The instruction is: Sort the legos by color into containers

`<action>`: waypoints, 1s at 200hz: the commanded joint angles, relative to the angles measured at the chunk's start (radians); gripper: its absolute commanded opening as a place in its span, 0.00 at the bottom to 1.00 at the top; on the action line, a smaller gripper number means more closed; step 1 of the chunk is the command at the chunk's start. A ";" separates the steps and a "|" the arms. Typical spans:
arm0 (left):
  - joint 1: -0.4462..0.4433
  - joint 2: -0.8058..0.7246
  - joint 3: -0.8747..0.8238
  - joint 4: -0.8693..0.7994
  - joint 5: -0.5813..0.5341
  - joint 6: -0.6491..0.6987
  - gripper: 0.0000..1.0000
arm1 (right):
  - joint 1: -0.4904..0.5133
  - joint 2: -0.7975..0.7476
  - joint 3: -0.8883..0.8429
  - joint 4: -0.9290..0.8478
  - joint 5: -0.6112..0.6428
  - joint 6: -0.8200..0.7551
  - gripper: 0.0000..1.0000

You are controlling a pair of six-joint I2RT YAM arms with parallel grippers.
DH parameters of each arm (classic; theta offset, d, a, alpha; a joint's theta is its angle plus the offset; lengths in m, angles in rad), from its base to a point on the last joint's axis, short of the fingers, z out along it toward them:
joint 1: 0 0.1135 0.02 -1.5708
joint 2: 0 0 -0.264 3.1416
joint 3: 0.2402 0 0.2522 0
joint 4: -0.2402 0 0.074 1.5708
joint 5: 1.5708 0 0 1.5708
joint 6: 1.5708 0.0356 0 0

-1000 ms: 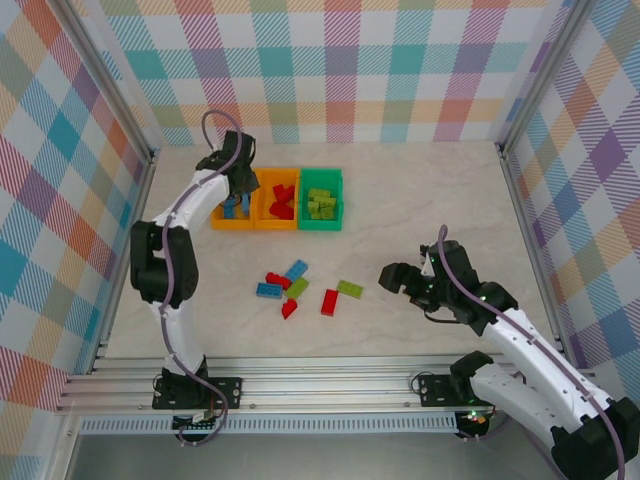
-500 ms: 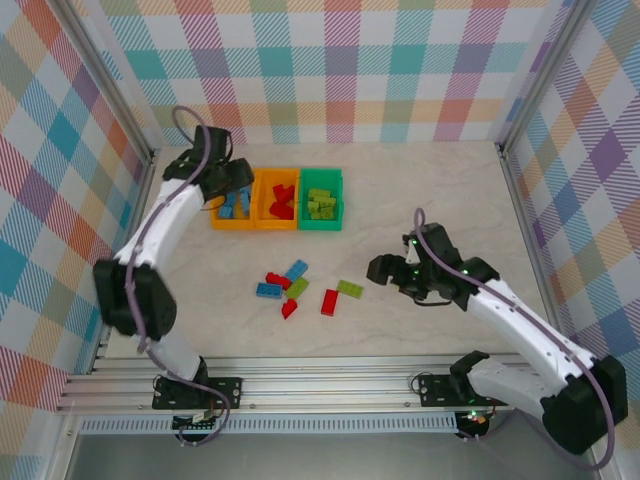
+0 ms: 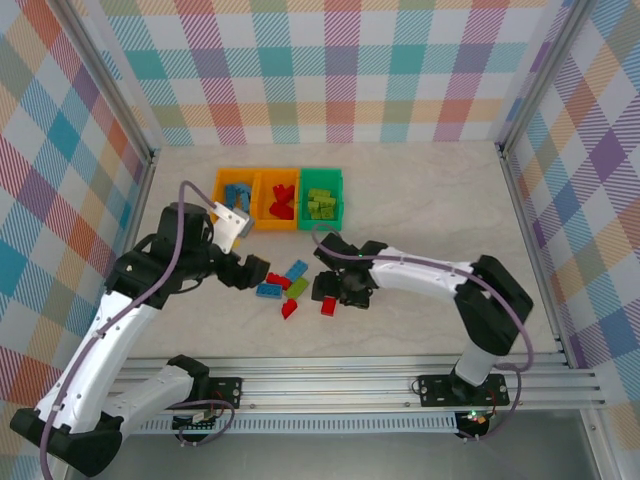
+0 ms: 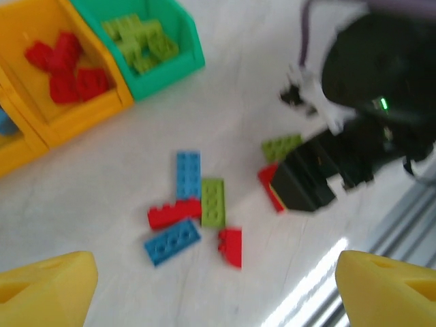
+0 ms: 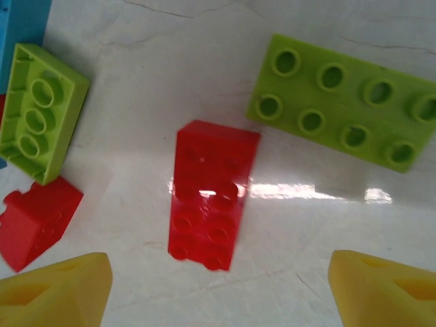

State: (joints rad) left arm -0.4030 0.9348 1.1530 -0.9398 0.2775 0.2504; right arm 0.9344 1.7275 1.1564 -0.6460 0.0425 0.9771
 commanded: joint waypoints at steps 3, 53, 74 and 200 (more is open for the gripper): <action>-0.002 -0.037 -0.022 -0.110 0.034 0.119 0.91 | 0.029 0.078 0.077 -0.063 0.082 0.048 0.78; -0.002 -0.019 -0.065 -0.061 0.019 0.104 0.92 | 0.045 0.194 0.130 -0.120 0.142 0.058 0.57; -0.002 -0.029 -0.081 -0.002 -0.046 0.079 0.95 | 0.045 0.195 0.120 -0.114 0.152 0.074 0.41; 0.000 -0.195 -0.304 0.258 -0.095 0.055 1.00 | -0.156 0.209 0.525 0.173 0.045 -0.386 0.24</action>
State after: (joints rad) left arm -0.4030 0.7849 0.8661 -0.7334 0.2150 0.3180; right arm 0.7925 1.8294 1.5414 -0.5224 0.1150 0.7238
